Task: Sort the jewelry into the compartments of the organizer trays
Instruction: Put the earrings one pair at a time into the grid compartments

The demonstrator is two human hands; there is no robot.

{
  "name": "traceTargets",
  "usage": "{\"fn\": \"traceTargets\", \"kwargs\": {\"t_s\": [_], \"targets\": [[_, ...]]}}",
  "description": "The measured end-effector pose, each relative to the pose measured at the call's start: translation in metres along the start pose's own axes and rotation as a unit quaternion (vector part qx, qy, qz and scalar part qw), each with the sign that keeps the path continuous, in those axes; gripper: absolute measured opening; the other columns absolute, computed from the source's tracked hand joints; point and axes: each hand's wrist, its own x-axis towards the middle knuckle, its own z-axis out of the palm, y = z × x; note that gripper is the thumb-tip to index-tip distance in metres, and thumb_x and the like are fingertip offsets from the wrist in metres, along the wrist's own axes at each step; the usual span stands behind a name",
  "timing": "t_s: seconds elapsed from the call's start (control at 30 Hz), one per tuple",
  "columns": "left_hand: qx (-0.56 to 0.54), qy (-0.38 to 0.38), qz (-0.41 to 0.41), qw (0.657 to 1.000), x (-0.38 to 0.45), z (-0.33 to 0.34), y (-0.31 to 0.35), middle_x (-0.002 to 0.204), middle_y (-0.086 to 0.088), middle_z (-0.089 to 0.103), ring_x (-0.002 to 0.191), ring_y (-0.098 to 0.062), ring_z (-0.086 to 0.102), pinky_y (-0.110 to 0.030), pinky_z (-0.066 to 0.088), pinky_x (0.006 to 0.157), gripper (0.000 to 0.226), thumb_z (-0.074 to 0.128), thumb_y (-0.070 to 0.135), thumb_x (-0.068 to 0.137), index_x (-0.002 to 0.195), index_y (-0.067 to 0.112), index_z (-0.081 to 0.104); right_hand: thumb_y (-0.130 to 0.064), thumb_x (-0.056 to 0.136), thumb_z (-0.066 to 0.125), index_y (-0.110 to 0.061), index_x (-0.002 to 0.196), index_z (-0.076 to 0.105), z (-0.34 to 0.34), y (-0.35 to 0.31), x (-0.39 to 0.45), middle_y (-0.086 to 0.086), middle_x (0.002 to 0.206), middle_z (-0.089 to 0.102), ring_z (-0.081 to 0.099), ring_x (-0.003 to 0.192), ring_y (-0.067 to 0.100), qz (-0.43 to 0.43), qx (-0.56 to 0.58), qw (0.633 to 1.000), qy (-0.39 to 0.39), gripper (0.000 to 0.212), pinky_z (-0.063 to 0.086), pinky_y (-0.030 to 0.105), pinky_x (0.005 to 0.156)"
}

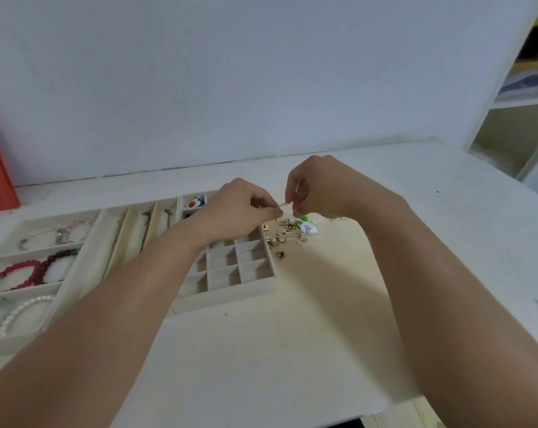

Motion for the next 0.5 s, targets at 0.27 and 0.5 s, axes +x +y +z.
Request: {"fn": "traceTargets", "kwargs": {"t_s": [0.27,0.5], "targets": [[-0.054,0.034,-0.008,0.998,-0.002,-0.004,-0.002,0.072,0.010,0.070,0.056,0.006,0.054,-0.015,0.040,0.059,0.010,0.081,0.028,0.082,0.083,0.019,0.077,-0.032,0.075,0.085,-0.035,0.087,0.079,0.023,0.000,0.007,-0.017,0.077,0.065,0.064,0.082,0.012,0.021,-0.112,0.989,-0.098,0.014,0.052,0.029,0.073],[-0.124,0.064,-0.030,0.990,-0.009,-0.010,0.001,0.085,-0.001,0.077,0.057,-0.006,0.060,-0.014,0.045,0.048,0.008,0.075,0.025,0.089,0.088,0.017,0.074,-0.033,0.088,0.074,-0.031,0.098,0.077,0.012,0.001,0.003,-0.013,0.089,0.069,0.056,0.073,0.005,0.003,-0.091,0.988,-0.125,0.011,0.040,0.021,0.059]]}}
